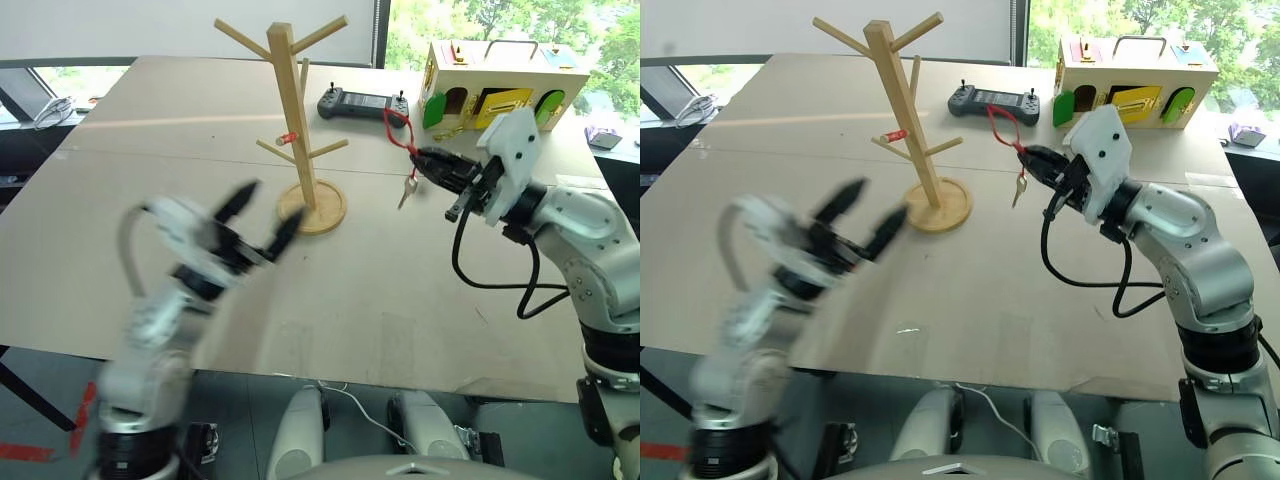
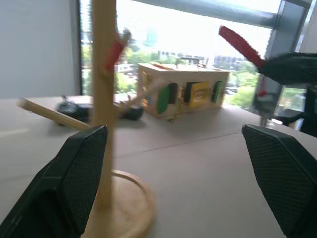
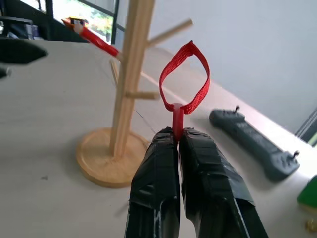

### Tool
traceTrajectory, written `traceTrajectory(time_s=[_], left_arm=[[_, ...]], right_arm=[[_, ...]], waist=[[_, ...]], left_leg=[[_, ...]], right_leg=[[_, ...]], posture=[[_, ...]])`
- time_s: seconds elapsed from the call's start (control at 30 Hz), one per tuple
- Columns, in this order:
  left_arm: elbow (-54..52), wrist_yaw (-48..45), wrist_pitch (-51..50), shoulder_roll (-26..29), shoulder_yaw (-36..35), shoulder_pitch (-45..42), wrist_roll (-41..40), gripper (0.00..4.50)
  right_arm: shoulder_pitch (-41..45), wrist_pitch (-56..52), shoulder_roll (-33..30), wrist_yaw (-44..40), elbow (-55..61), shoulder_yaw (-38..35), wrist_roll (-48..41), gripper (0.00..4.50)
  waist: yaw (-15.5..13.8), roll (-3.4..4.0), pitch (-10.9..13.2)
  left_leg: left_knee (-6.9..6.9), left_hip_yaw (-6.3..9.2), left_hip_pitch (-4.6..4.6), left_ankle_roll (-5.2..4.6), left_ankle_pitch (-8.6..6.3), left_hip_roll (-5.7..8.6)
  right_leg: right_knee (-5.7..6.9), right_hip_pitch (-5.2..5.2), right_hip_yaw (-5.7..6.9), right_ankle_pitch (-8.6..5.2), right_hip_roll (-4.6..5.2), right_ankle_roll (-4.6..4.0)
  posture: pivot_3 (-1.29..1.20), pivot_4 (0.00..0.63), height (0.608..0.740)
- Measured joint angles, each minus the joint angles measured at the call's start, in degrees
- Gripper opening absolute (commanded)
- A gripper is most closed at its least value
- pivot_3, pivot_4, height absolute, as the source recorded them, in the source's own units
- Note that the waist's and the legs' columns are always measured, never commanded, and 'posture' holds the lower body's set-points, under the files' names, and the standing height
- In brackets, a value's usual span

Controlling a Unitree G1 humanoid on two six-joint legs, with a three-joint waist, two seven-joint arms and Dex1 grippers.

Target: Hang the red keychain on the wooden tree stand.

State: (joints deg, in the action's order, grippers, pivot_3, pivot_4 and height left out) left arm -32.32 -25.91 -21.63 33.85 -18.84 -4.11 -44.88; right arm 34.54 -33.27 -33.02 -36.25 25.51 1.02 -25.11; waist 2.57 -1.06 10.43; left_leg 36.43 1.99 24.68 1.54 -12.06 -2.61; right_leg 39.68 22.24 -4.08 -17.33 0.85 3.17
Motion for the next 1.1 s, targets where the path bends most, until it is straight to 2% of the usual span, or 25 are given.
traceTrajectory(time_s=[0.1,0.23,0.33,0.47,0.73,1.1], left_arm=[[-0.1,-0.9,-6.6,7.7,-5.8,-0.1,-6.4,4.5],[0.9,-3.0,-13.6,13.0,-9.1,0.0,-13.9,4.5],[1.8,-4.5,-15.8,14.9,-10.3,0.0,-15.9,4.5],[3.6,-5.8,-17.5,16.0,-11.0,-0.4,-17.3,4.5],[6.4,-8.2,-17.5,16.5,-11.6,-2.7,-14.7,4.5],[8.2,-10.5,-17.8,16.5,-10.4,-4.2,-12.1,4.5]], right_arm=[[1.3,5.1,-0.2,-3.3,-2.6,2.9,3.0,0.05],[3.7,10.0,-0.4,-5.9,-5.7,9.3,9.4,0.05],[6.1,11.2,0.3,-5.9,-7.2,12.2,13.4,0.05],[9.0,11.5,4.0,-5.1,-8.4,14.9,17.1,0.05],[11.4,13.8,10.7,-3.6,-10.7,18.5,22.2,0.05],[12.5,15.0,16.7,-1.9,-15.5,19.5,26.3,0.05]], waist=[[-0.1,-0.02,0.0],[-0.3,-0.04,0.0],[-0.2,-0.04,0.0],[-0.2,-0.03,0.1],[-0.2,-0.03,0.1],[-0.2,-0.03,0.1]], left_leg=[[0.0,-0.06,0.03,0.0,0.0,0.12],[-0.01,-0.03,0.05,0.0,0.0,0.16],[-0.01,-0.01,0.04,0.01,0.0,0.15],[-0.03,-0.01,0.04,0.02,0.01,0.12],[-0.02,-0.02,0.05,0.02,0.01,0.13],[-0.03,-0.04,0.04,0.03,0.02,0.13]], right_leg=[[-0.08,0.0,-0.02,0.0,0.12,0.0],[-0.12,0.0,0.0,0.01,0.15,-0.01],[-0.08,0.02,0.0,0.0,0.13,-0.02],[-0.05,0.04,0.0,0.0,0.12,-0.03],[-0.03,0.05,0.0,0.01,0.13,-0.03],[0.02,0.07,0.0,0.01,0.13,-0.04]], posture=[[0.0,0.15,0.74],[0.0,0.15,0.74],[0.0,0.15,0.74],[0.0,0.15,0.74],[0.0,0.15,0.74],[0.0,0.15,0.74]])
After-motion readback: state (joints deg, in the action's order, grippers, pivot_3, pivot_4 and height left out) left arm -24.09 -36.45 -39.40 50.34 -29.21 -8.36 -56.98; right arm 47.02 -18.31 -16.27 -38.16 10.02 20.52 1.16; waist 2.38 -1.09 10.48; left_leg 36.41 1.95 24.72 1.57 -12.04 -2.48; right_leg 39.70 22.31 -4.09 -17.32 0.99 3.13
